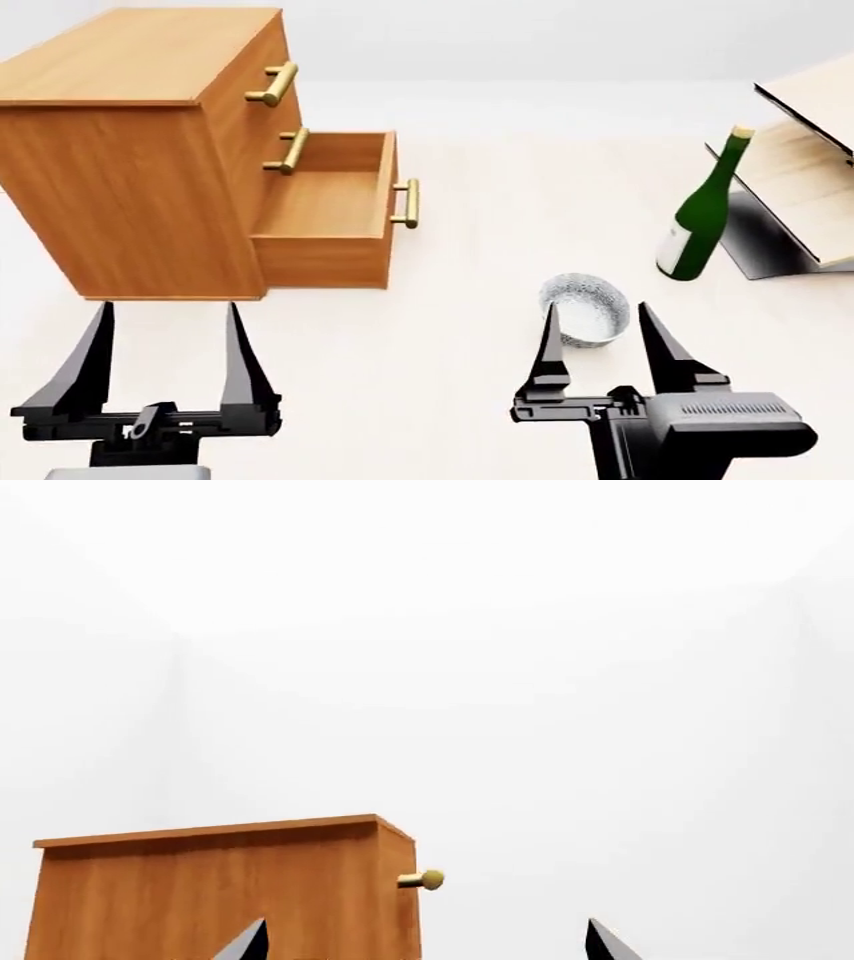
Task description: Put the bowl on top of the cabinet.
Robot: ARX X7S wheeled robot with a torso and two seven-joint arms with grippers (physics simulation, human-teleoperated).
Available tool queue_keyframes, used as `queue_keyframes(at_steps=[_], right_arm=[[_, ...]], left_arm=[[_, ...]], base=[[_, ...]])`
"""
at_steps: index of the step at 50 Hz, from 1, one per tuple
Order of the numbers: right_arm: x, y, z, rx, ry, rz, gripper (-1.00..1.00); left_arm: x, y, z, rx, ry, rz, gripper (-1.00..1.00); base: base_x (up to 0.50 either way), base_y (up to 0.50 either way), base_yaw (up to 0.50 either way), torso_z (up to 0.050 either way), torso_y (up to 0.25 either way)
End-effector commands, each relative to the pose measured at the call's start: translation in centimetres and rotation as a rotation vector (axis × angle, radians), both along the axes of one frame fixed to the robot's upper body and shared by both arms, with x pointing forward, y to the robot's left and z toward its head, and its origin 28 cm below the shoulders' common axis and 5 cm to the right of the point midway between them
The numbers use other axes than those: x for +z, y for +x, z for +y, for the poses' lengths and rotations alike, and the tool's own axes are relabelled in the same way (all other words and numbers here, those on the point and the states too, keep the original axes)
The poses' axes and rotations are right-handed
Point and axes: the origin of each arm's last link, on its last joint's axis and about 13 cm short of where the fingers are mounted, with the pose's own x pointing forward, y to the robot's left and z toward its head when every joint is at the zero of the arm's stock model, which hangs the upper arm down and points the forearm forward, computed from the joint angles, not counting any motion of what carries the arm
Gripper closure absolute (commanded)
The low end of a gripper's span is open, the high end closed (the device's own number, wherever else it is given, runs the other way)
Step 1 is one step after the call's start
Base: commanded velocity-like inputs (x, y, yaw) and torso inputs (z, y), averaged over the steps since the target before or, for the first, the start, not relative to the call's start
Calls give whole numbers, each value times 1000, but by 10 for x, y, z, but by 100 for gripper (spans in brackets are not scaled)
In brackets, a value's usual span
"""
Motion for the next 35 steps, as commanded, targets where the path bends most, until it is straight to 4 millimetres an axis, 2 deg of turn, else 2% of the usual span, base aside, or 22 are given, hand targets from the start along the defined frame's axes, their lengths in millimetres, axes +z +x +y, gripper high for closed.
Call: queue_keyframes(at_steps=[1,29,35], right_arm=[[1,0,0,-10,-4,-9,-100],[1,-1,0,-11,0,-13,-100],[1,-1,1,-10,6,-14,-100]], left_arm=[[-1,0,1,2,1,-1,-100],[0,0,0,3,1,-1,-100],[0,-1,0,5,0,-1,-100]], base=[[0,500,0,0,0],[0,497,0,0,0],[0,86,0,0,0]])
